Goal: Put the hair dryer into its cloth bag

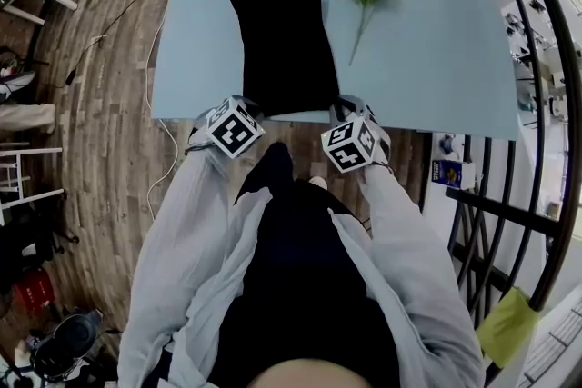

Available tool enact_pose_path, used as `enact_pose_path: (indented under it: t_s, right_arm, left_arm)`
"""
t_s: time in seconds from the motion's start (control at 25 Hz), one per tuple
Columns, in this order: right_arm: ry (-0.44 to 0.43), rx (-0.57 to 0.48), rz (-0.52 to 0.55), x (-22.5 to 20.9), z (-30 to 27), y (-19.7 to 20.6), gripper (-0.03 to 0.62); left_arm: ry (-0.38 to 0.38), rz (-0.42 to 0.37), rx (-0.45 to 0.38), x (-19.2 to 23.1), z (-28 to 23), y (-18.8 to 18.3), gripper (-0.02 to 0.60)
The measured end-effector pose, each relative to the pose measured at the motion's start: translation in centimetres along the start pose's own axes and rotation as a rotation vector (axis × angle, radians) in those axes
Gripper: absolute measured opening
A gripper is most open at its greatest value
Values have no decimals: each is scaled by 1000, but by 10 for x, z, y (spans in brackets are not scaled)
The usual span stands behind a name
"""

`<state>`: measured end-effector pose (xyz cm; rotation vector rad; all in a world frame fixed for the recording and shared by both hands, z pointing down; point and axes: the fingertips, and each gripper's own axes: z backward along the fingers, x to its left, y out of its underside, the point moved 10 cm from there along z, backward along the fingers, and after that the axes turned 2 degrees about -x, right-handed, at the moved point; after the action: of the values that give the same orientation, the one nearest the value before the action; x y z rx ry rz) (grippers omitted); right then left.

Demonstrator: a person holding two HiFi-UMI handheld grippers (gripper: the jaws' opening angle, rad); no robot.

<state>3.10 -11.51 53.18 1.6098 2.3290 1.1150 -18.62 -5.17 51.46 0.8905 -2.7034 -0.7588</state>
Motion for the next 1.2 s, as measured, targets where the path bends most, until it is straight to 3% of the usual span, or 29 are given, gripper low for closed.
enact_pose_path:
  t_s: [0.12,0.28,0.32,0.4,0.44,0.6,0.76,0.96,1.12,1.2]
  right_arm:
    - [11,-4,55,5,-2,2,35]
    - [-8,-35,-77,-4,2,7,73]
    - [-6,-53,-108,-6,5,9,102]
    - [-5,-94,-164,-10,11,11,156]
    - [-12,-113,-199,-12,14,11,171]
    - [-50,-163,-346,-21,31,25,281]
    - [-79,-237,-454,-21,61,47,316]
    - [-164,-382,-618,-17,107,63,342]
    - [-181,-479,-710,-18,145,64,342]
    - [-164,-525,-752,-22,164,63,323]
  left_arm:
    - [-16,43,-6,0,-2,3,31]
    - [-56,102,-80,-9,-3,9,36]
    - [-49,129,-104,-12,-3,10,68]
    - [-14,197,-159,-20,-1,11,238]
    - [-6,231,-192,-22,1,11,256]
    - [-52,312,-335,-32,5,17,258]
    - [-90,376,-449,-47,17,22,258]
    - [-54,538,-693,-74,46,17,258]
    - [59,523,-817,-99,67,-3,253]
    - [81,490,-877,-109,80,-18,241]
